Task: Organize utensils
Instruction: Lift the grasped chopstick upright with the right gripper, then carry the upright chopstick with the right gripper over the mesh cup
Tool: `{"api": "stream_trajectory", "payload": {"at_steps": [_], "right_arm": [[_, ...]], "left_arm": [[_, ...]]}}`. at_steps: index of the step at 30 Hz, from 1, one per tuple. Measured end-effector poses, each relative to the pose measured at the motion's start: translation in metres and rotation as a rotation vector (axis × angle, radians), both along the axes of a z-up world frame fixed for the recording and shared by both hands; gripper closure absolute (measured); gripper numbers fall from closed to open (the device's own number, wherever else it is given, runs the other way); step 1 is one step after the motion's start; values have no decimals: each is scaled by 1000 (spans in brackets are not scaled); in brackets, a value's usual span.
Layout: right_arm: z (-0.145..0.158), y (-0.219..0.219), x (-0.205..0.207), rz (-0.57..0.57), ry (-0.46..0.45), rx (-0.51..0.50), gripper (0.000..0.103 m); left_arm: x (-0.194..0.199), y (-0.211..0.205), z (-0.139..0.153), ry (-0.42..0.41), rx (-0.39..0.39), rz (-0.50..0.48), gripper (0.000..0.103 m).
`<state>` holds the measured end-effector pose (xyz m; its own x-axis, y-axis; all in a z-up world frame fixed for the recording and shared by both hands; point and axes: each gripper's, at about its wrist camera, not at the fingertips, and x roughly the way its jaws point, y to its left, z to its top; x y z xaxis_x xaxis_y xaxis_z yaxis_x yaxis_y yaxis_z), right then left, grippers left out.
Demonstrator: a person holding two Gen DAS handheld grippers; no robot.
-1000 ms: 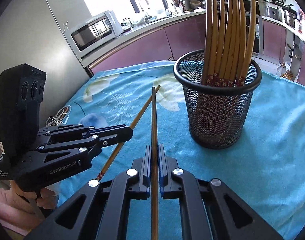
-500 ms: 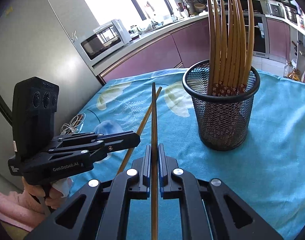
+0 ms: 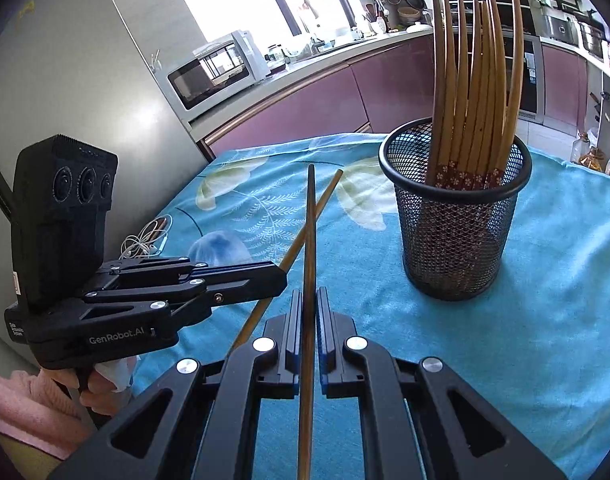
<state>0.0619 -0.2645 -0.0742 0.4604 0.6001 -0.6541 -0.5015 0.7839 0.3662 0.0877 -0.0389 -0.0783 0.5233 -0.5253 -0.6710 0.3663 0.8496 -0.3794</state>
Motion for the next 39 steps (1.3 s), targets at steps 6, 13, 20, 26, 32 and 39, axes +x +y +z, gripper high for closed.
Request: {"api": "stream_trajectory", "payload": {"at_steps": [6,13,20,26,32,39], "right_arm": [[-2,4,0,7,4,-22,97],[3,1,-4,-1,-22,-27,97],[8,-10,-9,-26,-42,-14,97],[18,-18,-13,-44,-74,0,97],[25,-24,-16,-59,-96,14,97],[31,-30,-20,-67,-123,28,97]], "left_arm": [[-1,-2,0,2,2,-5,96],[-2,-1,0,1,1,-6,96],[-4,2,4,-11,-4,-4,96],[-7,6,11,-25,-17,-4,96],[-10,6,19,-47,-17,-4,96],[-13,5,26,-72,-5,5,96]]}}
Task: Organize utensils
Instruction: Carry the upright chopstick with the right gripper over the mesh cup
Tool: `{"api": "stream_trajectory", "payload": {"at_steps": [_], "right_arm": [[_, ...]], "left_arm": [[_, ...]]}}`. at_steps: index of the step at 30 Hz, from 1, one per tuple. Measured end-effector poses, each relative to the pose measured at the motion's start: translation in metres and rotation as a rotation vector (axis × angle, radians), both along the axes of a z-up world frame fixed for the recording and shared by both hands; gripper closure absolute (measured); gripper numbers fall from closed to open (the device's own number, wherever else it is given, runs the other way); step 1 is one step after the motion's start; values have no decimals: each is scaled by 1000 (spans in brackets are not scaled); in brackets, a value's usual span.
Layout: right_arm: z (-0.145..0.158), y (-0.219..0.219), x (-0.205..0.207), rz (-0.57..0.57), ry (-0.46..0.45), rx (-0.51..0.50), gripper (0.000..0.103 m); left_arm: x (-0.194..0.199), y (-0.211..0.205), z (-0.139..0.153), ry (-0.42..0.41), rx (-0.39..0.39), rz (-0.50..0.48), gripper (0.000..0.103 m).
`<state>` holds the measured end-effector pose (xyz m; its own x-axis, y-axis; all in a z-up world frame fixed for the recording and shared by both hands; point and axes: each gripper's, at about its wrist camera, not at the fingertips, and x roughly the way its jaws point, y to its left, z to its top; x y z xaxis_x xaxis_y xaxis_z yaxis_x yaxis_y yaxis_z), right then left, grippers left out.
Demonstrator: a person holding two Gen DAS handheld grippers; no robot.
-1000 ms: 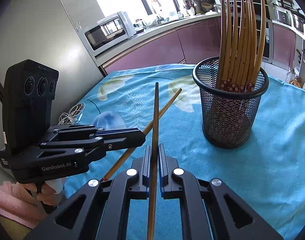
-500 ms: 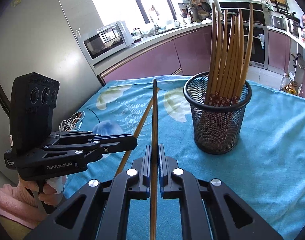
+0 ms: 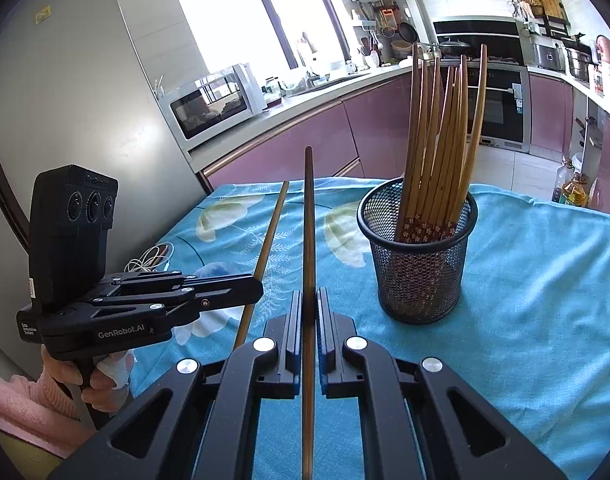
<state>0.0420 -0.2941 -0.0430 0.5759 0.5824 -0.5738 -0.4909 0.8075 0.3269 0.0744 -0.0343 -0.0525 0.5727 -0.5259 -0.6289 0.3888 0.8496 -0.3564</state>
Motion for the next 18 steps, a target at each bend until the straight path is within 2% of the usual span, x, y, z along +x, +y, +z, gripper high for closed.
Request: {"api": "stream_trajectory", "payload": {"at_steps": [18], "right_arm": [[17,-12,-3,-23,-54,27,97]], "left_arm": [[-7,-2,15,-53,12,8,96]]}}
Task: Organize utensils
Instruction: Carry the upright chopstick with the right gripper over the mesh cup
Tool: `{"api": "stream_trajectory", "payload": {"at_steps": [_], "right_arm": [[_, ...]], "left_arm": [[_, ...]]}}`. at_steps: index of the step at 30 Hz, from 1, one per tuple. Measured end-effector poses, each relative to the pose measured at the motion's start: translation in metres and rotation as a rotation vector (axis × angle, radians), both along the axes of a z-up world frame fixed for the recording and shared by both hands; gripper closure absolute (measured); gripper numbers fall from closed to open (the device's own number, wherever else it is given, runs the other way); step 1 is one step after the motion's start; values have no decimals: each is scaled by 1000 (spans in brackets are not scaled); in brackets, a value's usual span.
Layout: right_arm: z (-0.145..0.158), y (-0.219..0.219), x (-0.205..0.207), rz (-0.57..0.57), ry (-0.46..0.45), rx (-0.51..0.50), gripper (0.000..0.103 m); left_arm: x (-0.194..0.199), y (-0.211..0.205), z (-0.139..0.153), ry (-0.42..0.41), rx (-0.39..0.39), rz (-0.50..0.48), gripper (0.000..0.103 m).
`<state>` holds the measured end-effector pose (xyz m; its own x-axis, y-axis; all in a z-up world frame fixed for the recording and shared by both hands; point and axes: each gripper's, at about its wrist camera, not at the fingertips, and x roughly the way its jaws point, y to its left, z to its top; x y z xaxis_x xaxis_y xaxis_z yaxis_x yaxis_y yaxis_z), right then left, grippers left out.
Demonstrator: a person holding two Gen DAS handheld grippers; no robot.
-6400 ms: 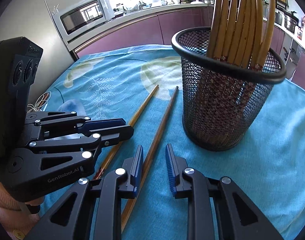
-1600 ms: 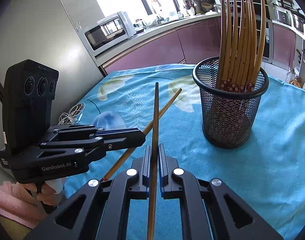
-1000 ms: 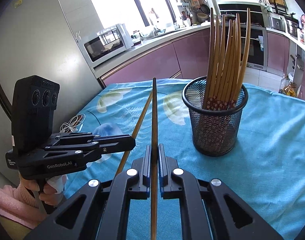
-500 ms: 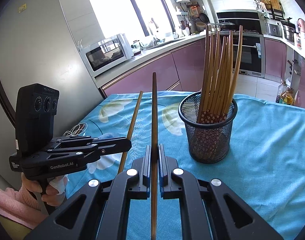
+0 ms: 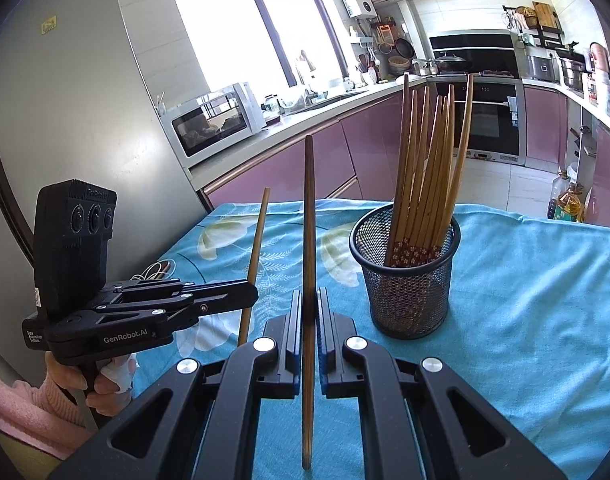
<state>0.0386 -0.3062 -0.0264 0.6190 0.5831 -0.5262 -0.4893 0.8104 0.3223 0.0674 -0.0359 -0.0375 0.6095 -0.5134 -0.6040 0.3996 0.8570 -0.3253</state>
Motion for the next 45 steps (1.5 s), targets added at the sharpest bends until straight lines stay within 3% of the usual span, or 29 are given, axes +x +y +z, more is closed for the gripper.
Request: {"api": "stream_trajectory", "payload": {"at_steps": [27,45], "right_arm": [[32,-17,1,-41,-96,24,97],[59,-35,11,-78,-158,10,97]], "left_arm": [[-2,1,39,-89,-67,-27,96],[7,-3,66,-151,-70,-20,96]]}}
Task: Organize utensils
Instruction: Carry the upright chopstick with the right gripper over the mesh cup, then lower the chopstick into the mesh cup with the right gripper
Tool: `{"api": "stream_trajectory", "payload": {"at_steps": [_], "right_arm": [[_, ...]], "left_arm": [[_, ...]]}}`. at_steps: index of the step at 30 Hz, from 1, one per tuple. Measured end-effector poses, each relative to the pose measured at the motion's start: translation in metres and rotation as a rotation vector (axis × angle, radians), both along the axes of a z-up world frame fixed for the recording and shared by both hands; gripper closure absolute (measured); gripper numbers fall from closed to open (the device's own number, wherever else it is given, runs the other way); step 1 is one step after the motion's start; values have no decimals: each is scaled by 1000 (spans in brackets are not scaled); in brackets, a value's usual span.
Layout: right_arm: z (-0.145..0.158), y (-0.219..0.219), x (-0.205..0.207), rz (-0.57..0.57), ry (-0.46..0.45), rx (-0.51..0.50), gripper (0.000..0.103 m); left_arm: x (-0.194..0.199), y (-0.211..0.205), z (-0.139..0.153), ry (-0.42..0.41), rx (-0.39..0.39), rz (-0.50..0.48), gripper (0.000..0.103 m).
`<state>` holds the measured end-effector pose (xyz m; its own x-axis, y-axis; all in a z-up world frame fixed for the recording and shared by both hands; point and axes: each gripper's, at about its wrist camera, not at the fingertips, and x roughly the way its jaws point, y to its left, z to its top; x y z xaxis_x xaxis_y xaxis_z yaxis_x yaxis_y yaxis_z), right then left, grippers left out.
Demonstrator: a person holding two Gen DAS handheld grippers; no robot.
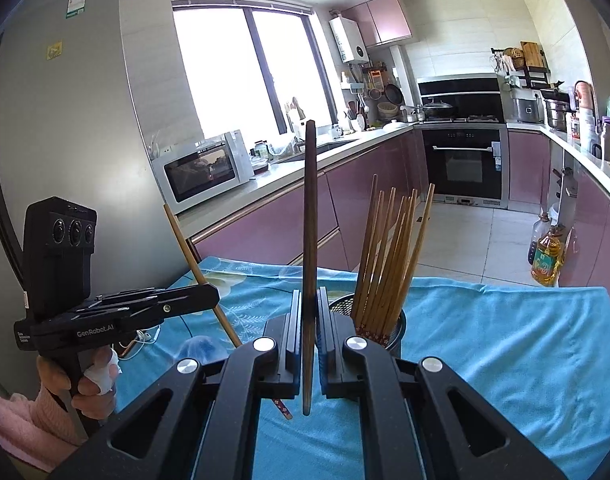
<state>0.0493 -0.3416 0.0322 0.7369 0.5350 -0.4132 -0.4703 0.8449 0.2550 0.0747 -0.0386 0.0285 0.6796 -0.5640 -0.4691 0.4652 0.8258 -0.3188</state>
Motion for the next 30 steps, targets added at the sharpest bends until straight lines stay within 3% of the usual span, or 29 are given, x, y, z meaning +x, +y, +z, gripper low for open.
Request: {"api": "stream_trajectory", "payload": {"at_steps": [30], "right_arm": [[39,-1,21,-4,-88,-21,97]], "left_arm": [[10,-17,52,-148,12,4,96]]}}
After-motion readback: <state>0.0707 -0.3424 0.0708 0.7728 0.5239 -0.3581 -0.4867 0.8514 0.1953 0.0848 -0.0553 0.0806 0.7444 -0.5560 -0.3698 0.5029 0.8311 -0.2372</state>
